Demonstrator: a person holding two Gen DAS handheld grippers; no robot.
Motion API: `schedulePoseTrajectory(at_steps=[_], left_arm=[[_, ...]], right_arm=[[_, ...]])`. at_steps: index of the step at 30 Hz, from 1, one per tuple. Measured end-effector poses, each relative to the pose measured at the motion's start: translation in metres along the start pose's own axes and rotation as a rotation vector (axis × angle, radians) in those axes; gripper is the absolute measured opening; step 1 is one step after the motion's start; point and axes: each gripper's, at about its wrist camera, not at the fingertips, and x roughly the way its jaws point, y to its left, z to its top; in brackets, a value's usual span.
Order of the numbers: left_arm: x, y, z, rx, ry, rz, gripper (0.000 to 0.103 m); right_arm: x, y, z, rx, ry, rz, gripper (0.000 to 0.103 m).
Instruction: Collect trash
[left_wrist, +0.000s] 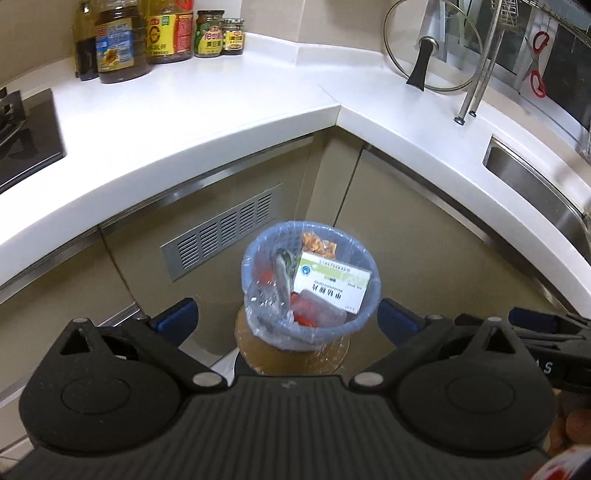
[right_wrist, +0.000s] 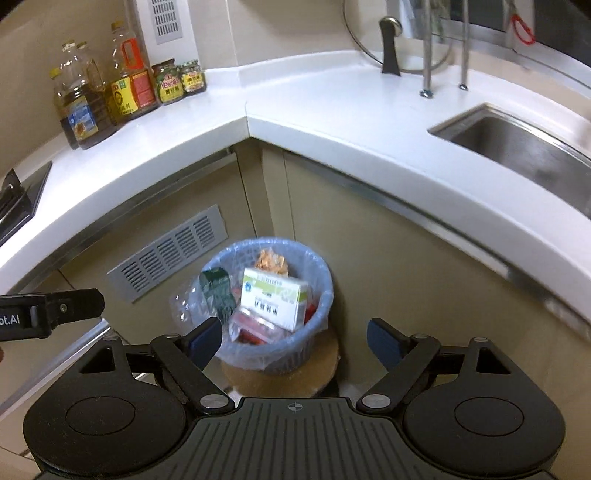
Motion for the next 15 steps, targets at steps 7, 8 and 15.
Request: schedulePoseTrajectory(at_steps=[7, 8, 15], left_arm=[[-0.012, 0.000, 0.002, -0.011, -0.036, 0.009, 0.102], [-0.014, -0.001, 0.004, -0.012, -0.045, 0.010, 0.102], [-0.020, -0.008, 0.012, 0.000, -0.080, 0.013, 0.102]], right_arm=[[-0.008, 0.018, 0.005, -0.081, -0.005, 0.006, 0.086], [-0.010, 0.019, 0.007, -0.088, -0.010, 0.007, 0.086], [-0.016, 0.016, 0.015, -0.099, -0.034, 0.012, 0.086]])
